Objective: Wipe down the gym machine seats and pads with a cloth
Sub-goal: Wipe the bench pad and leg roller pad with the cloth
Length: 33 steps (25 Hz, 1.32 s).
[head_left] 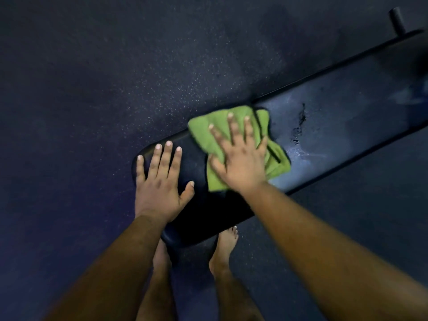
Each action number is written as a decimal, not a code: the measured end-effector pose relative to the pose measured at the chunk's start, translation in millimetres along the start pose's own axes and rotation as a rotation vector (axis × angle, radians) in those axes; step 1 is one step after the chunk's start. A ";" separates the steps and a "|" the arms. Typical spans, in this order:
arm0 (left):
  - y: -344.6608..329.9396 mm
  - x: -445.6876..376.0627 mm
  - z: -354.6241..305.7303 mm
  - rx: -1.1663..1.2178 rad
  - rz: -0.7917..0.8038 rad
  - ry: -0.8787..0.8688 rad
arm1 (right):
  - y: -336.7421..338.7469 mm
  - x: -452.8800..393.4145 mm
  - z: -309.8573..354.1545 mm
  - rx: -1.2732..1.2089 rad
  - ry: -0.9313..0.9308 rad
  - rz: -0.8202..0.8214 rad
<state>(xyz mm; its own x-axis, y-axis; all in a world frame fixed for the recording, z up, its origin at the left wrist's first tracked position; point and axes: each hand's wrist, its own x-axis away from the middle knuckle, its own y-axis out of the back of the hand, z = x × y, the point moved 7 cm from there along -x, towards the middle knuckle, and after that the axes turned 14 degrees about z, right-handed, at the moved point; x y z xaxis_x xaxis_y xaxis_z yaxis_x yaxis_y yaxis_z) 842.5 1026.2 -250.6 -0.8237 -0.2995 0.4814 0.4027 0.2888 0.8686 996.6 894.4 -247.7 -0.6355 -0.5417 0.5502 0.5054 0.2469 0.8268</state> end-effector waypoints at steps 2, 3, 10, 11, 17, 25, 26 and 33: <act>1.7 0.8 -0.2 0.011 -0.007 0.006 | -6.1 18.5 -3.3 0.134 0.190 0.033; 2.6 0.8 -0.3 0.013 -0.012 0.014 | 1.5 13.0 -27.5 0.159 0.205 0.007; 4.5 0.5 -6.0 0.054 -0.030 0.030 | 0.2 25.9 -107.9 -0.148 -0.298 -0.110; 9.3 -2.4 -9.2 0.083 -0.047 0.037 | -14.9 44.7 -78.3 -0.111 -0.235 -0.093; 22.1 -22.1 -61.9 0.075 -0.005 -0.110 | -46.2 92.9 -127.0 -0.051 -0.055 -0.042; 6.8 -40.7 -98.8 -0.111 0.071 -0.156 | -24.8 69.4 -149.8 -0.169 -0.329 -0.091; 6.9 -40.8 -99.1 -0.109 0.068 -0.158 | -25.3 62.6 -124.8 -0.065 -0.165 -0.044; 23.2 -71.3 -127.3 -0.067 0.032 -0.155 | 72.8 -72.6 -239.6 0.037 -0.028 -0.017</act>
<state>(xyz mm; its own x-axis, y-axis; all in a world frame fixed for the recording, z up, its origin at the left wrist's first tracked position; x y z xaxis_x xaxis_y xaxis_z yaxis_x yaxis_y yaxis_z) 961.4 938.4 -249.9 -0.8595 -0.1461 0.4898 0.4513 0.2329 0.8614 1219.4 759.2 -255.4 -0.6606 -0.5231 0.5385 0.4725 0.2677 0.8397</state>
